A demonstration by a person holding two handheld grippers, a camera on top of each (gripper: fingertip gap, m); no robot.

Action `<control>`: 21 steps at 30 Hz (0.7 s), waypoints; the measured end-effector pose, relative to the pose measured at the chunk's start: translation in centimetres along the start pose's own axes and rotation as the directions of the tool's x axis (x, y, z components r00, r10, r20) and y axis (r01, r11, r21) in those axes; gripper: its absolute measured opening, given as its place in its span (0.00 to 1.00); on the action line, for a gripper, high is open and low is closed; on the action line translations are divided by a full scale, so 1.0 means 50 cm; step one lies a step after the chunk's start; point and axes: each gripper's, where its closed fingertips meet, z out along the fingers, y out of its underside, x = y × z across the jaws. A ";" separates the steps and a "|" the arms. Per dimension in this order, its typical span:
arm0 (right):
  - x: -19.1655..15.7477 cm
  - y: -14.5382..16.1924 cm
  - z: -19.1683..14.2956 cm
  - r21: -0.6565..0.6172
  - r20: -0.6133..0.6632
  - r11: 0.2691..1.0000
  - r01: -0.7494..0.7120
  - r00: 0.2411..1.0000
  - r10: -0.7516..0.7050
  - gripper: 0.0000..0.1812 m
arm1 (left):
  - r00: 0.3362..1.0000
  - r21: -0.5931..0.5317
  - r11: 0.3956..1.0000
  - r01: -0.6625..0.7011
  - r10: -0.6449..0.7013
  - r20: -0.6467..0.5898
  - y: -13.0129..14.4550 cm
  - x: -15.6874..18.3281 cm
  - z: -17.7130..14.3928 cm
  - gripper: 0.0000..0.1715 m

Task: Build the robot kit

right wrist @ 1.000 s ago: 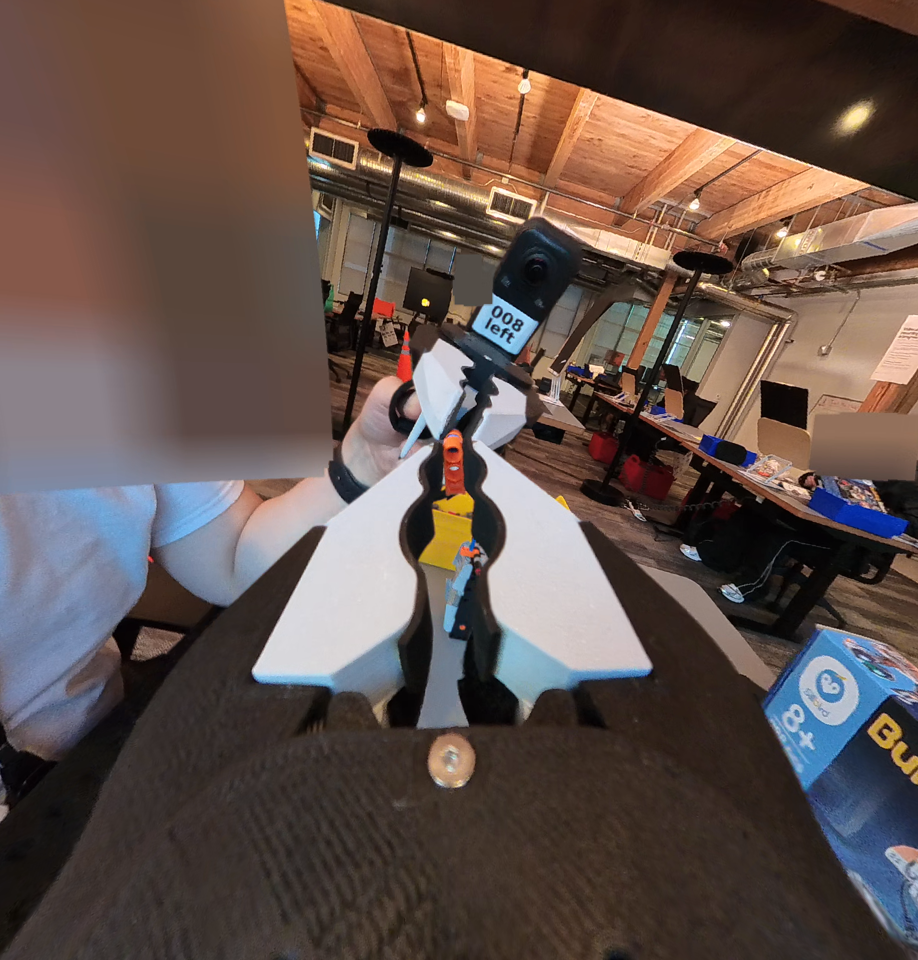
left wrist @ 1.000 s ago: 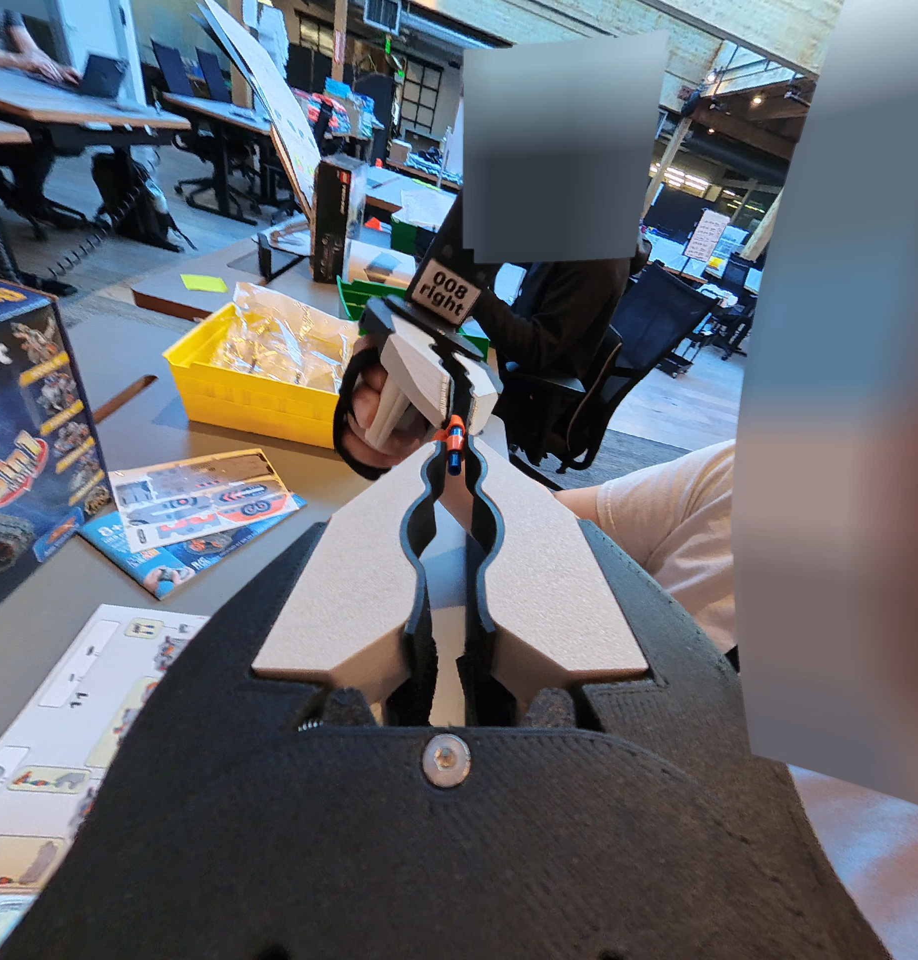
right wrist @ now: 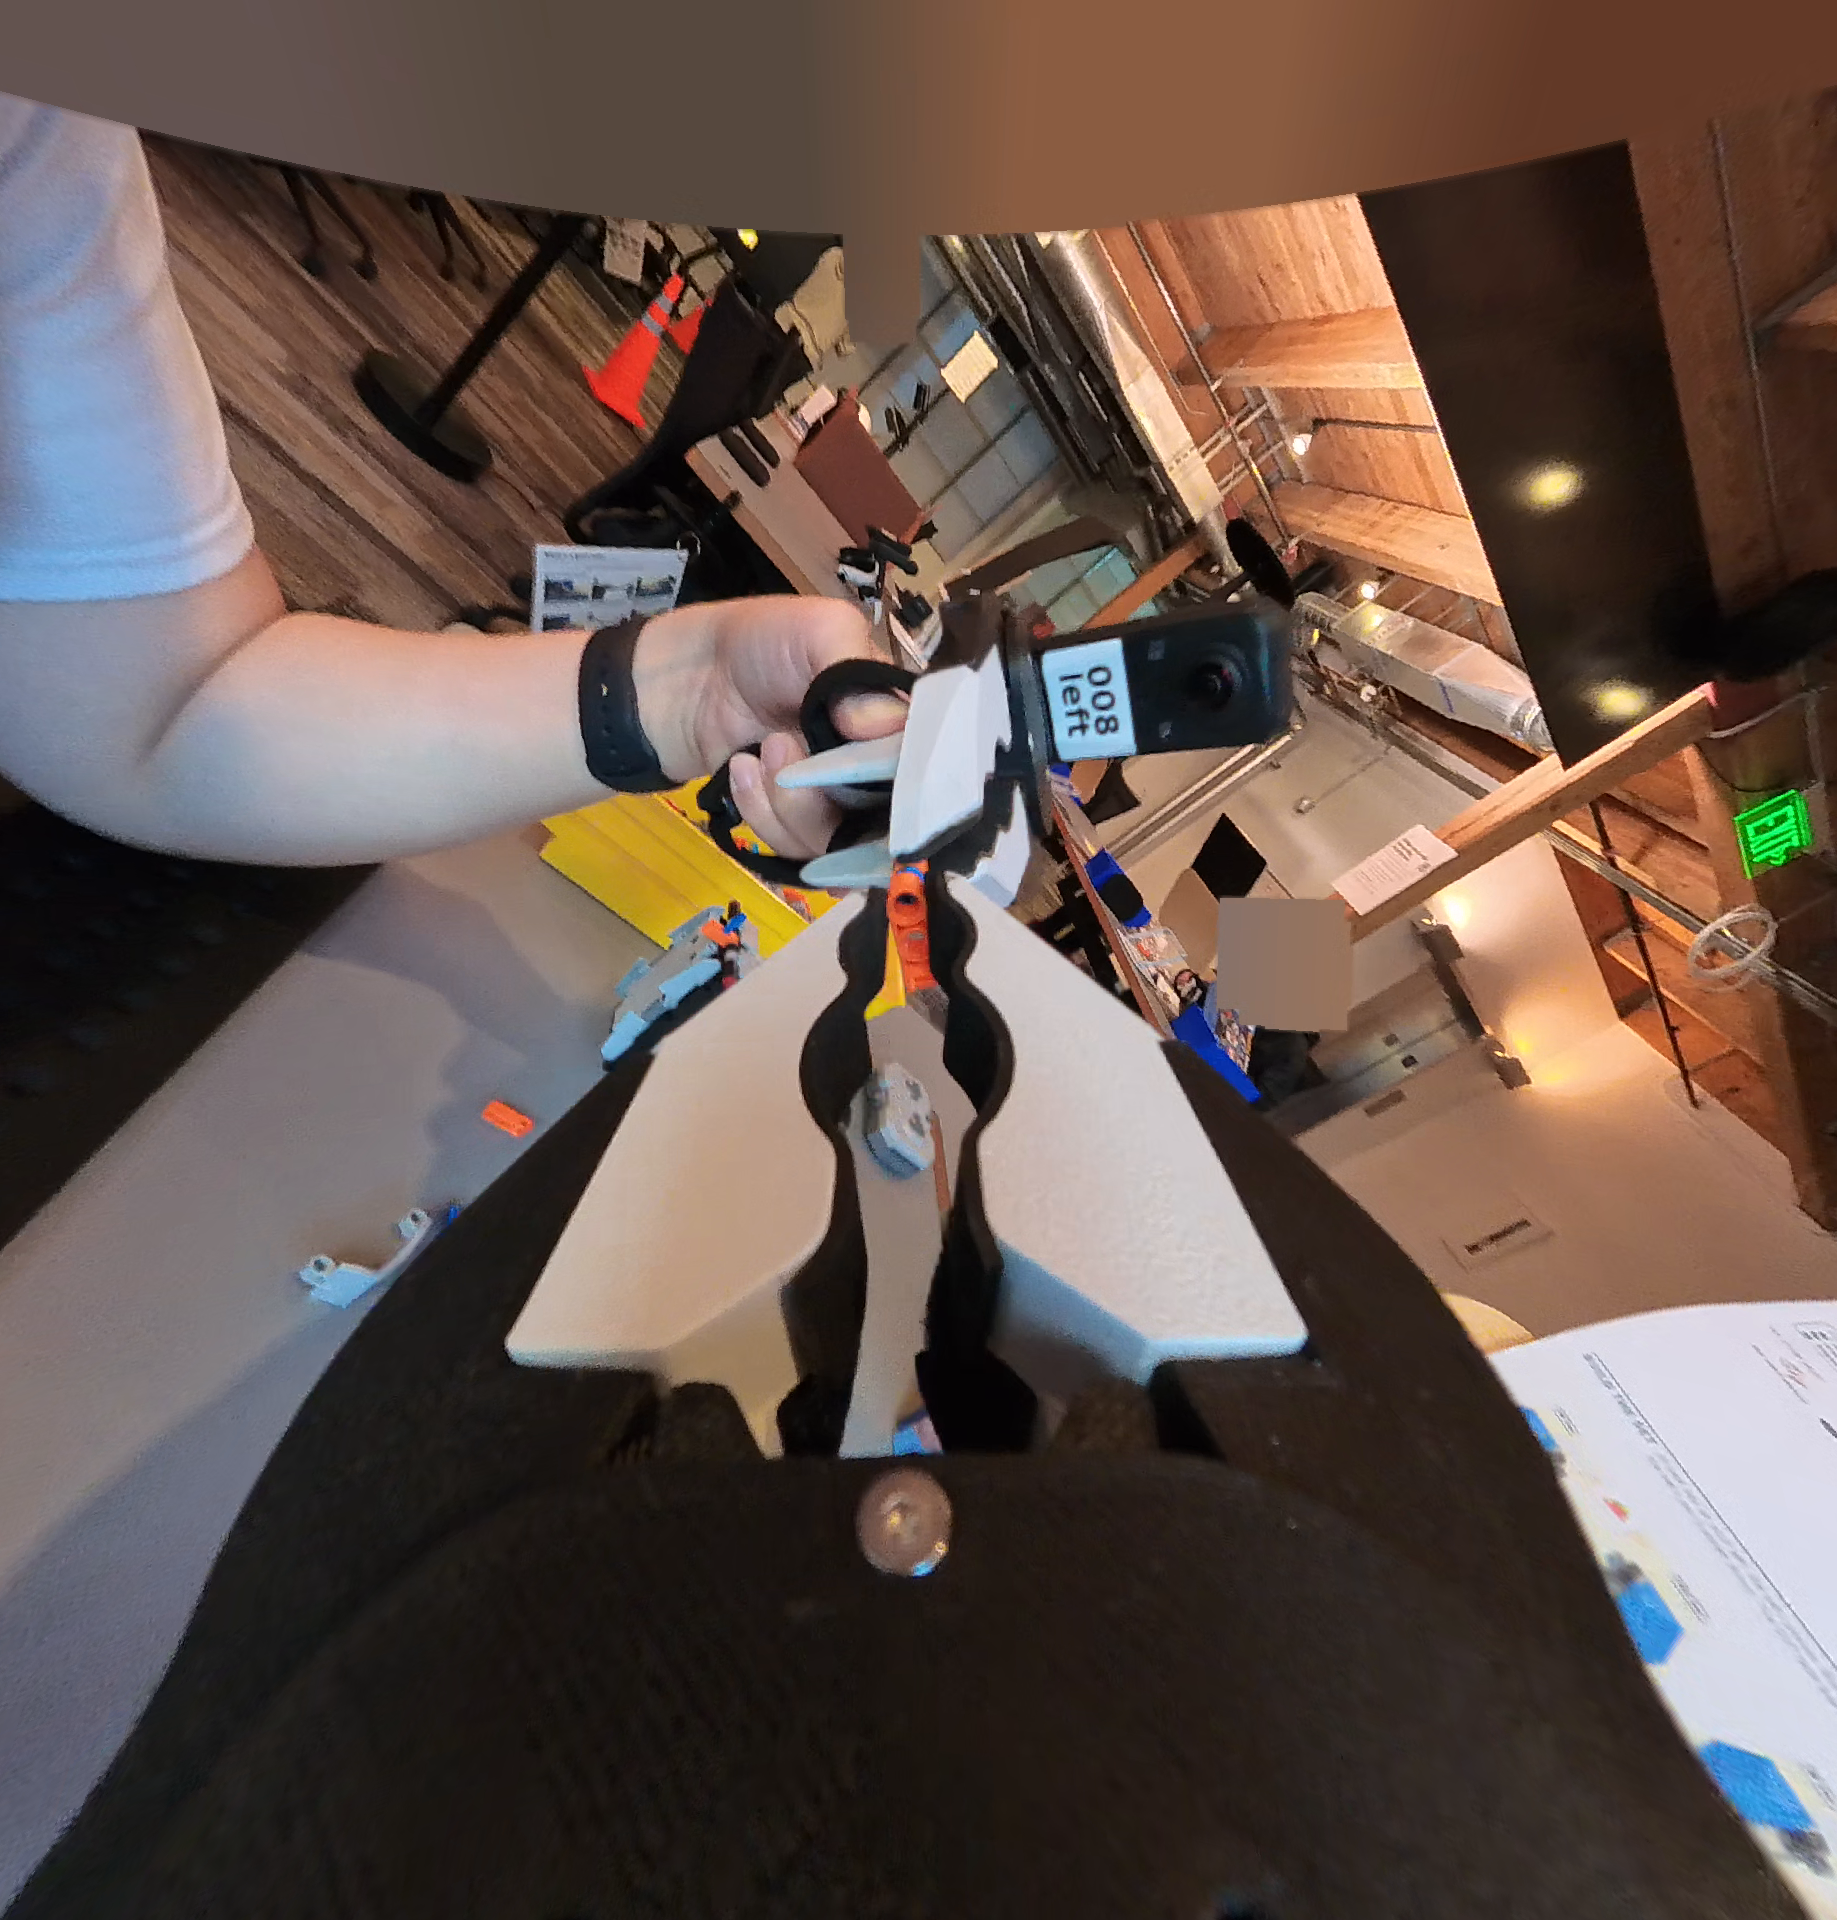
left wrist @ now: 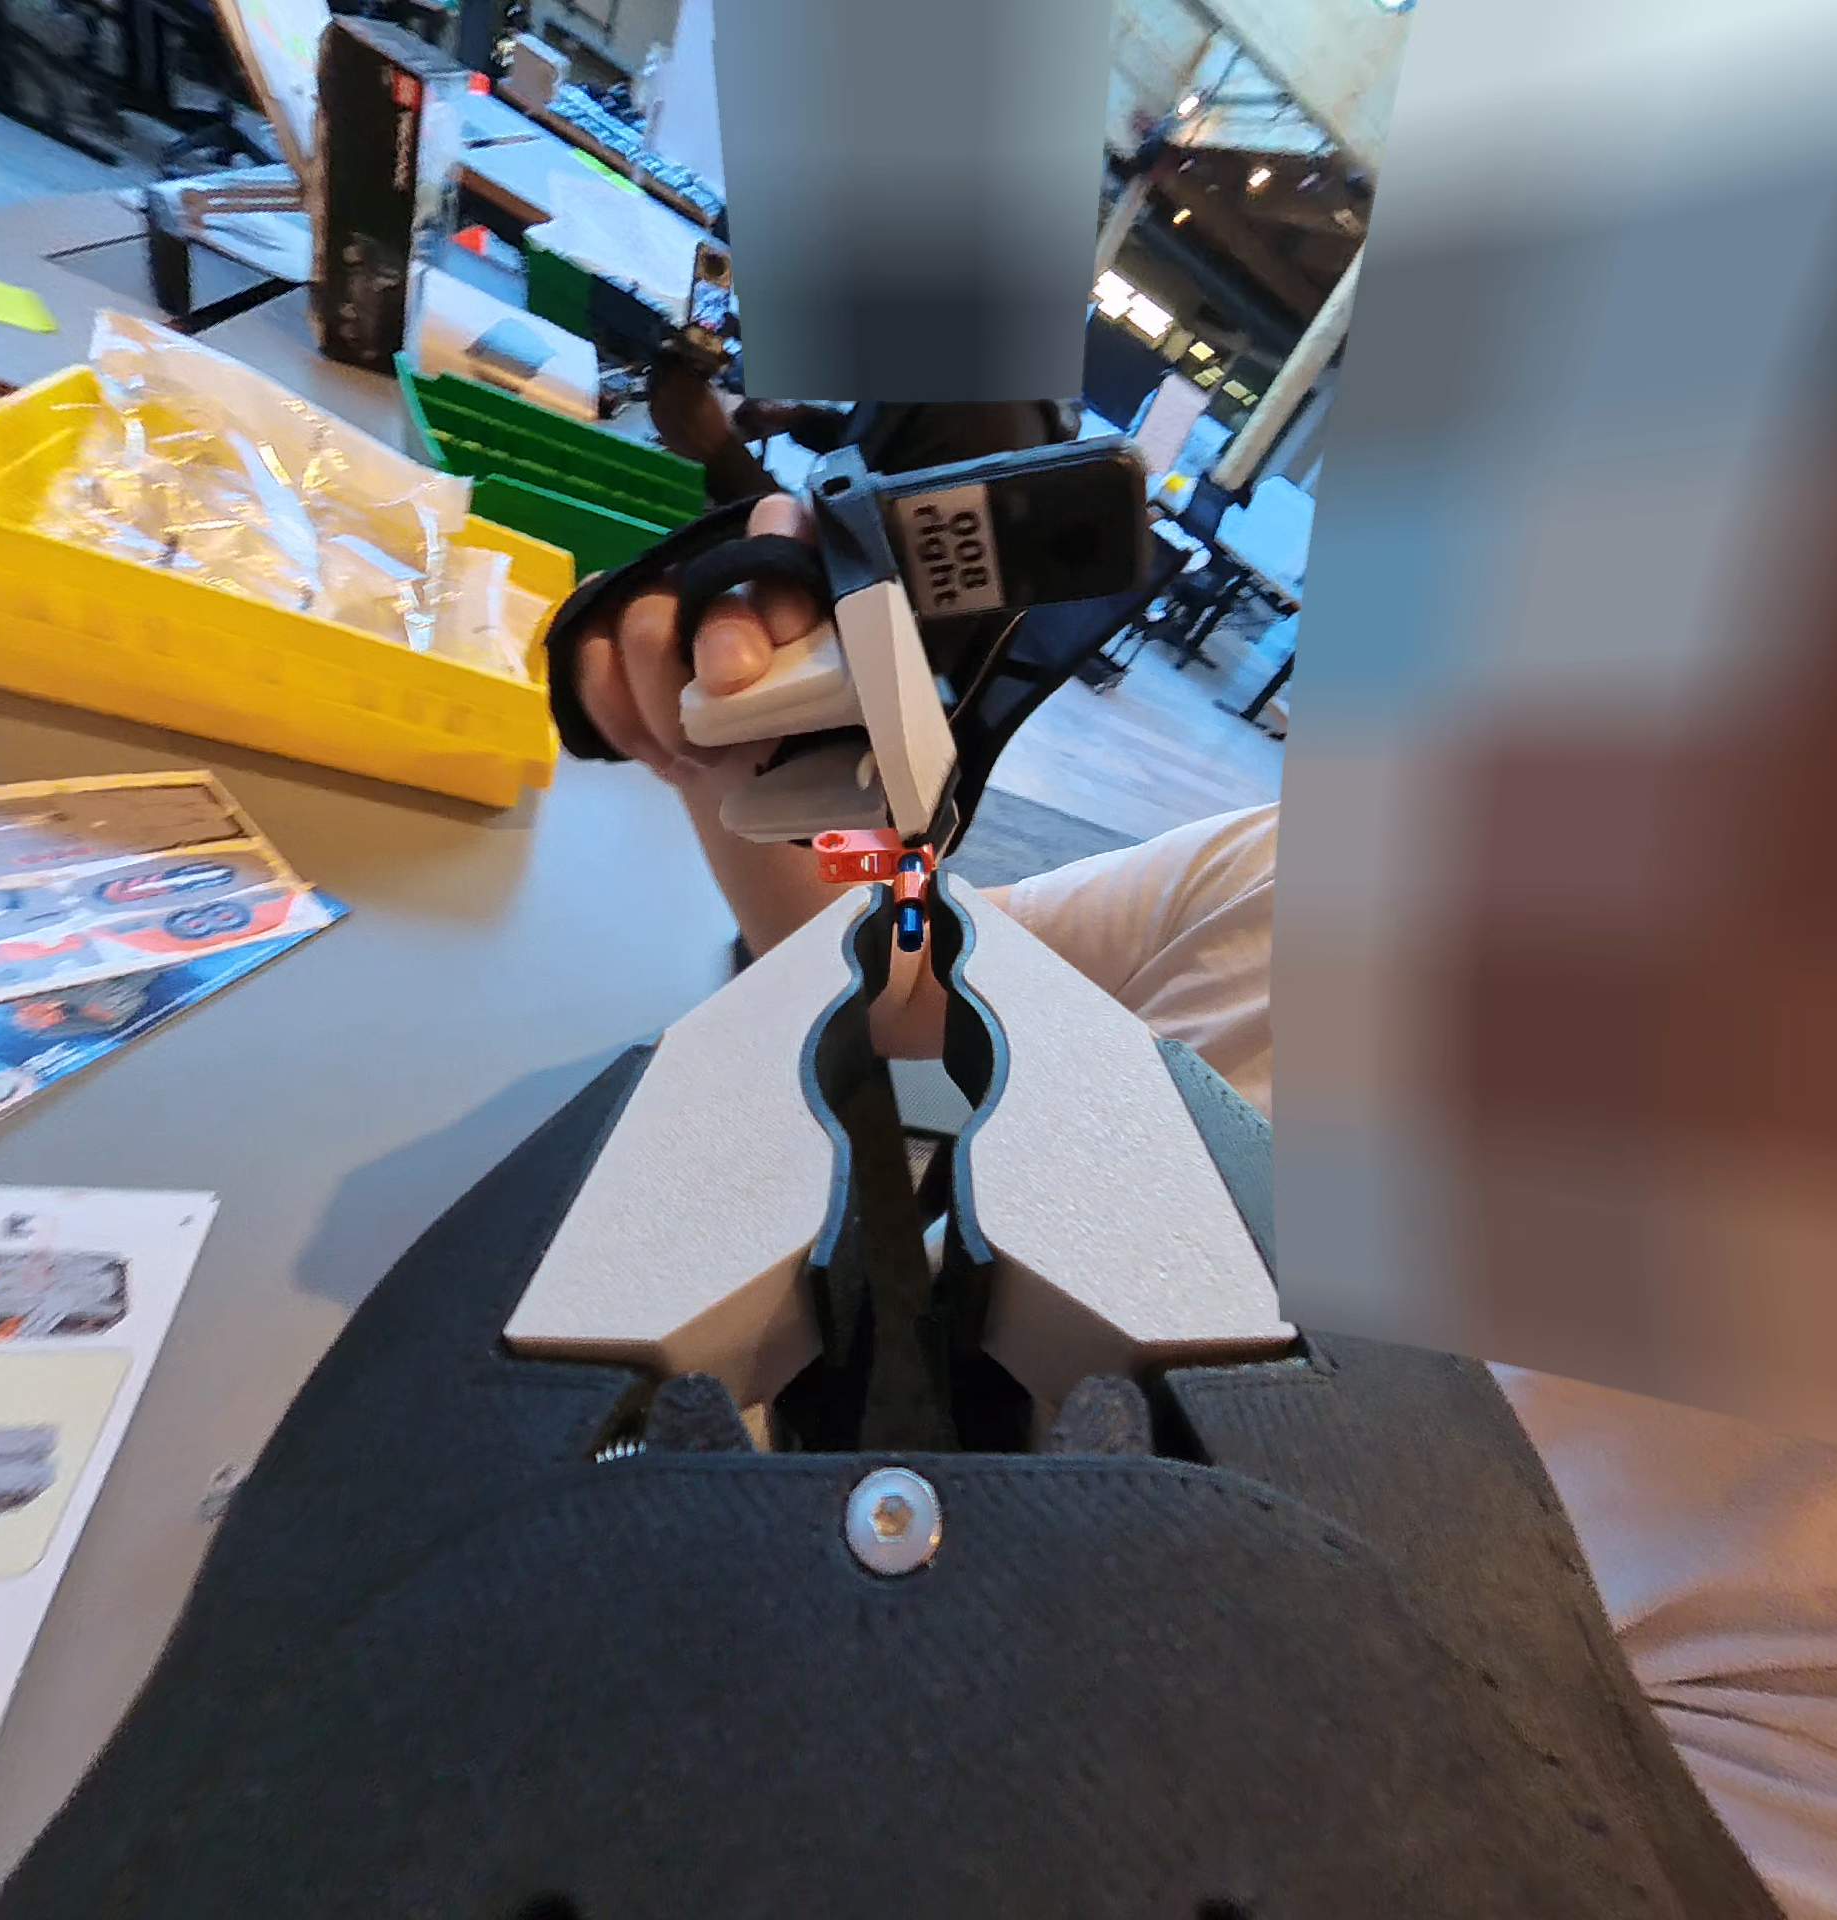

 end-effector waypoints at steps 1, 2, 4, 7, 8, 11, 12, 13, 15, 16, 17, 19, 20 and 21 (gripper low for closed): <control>0.002 -0.003 -0.001 0.013 -0.003 1.000 -0.012 1.000 0.012 0.03 | 1.000 0.008 1.000 0.000 0.000 -0.007 -0.002 0.001 0.001 0.03; 0.004 -0.003 -0.002 0.018 -0.005 1.000 -0.020 1.000 0.021 0.03 | 1.000 0.011 1.000 -0.002 0.002 -0.005 -0.003 -0.001 0.001 0.03; 0.009 0.000 -0.002 0.018 -0.012 0.999 -0.042 0.999 0.043 0.03 | 1.000 0.025 1.000 -0.013 0.013 0.011 -0.009 -0.005 0.000 0.03; 0.015 -0.001 -0.003 0.031 -0.019 0.997 -0.074 0.997 0.074 0.03 | 0.999 0.034 0.999 -0.039 0.038 0.036 -0.013 -0.004 -0.001 0.03; 0.017 0.000 -0.002 0.028 -0.027 0.997 -0.076 0.997 0.077 0.03 | 0.998 0.041 0.998 -0.050 0.048 0.051 -0.016 -0.005 -0.002 0.03; 0.022 -0.007 -0.001 0.039 -0.057 0.998 -0.053 0.997 0.055 0.03 | 0.998 0.063 0.997 -0.052 0.050 0.036 -0.023 0.001 -0.004 0.03; 0.026 -0.008 -0.001 0.039 -0.079 0.998 -0.041 0.996 0.043 0.03 | 0.998 0.076 0.996 -0.050 0.047 0.035 -0.026 0.000 -0.005 0.03; 0.031 -0.007 -0.001 0.031 -0.102 0.999 -0.022 0.994 0.025 0.03 | 0.998 0.088 0.995 -0.050 0.047 0.039 -0.030 -0.002 -0.007 0.03; 0.041 -0.005 0.000 0.014 -0.159 1.000 0.017 0.987 -0.014 0.03 | 0.998 0.112 0.992 -0.051 0.047 0.041 -0.037 -0.003 -0.007 0.03; 0.045 -0.008 0.000 0.020 -0.181 0.999 0.035 0.983 -0.030 0.03 | 0.998 0.123 0.991 -0.051 0.046 0.037 -0.040 -0.002 -0.007 0.03; 0.047 -0.008 -0.001 0.021 -0.192 0.999 0.039 0.981 -0.034 0.03 | 0.998 0.124 0.991 -0.051 0.047 0.039 -0.041 -0.003 -0.007 0.03; 0.044 -0.004 0.002 0.010 -0.172 1.000 0.027 0.985 -0.025 0.03 | 0.997 0.104 0.993 -0.058 0.052 0.060 -0.036 -0.007 -0.010 0.03; 0.040 -0.001 0.002 0.003 -0.157 1.000 0.026 0.987 -0.025 0.03 | 0.996 0.088 0.994 -0.060 0.055 0.064 -0.031 -0.007 -0.009 0.03; 0.032 -0.001 0.002 0.007 -0.127 1.000 0.021 0.992 -0.020 0.03 | 0.997 0.065 0.996 -0.055 0.051 0.055 -0.024 -0.004 -0.007 0.03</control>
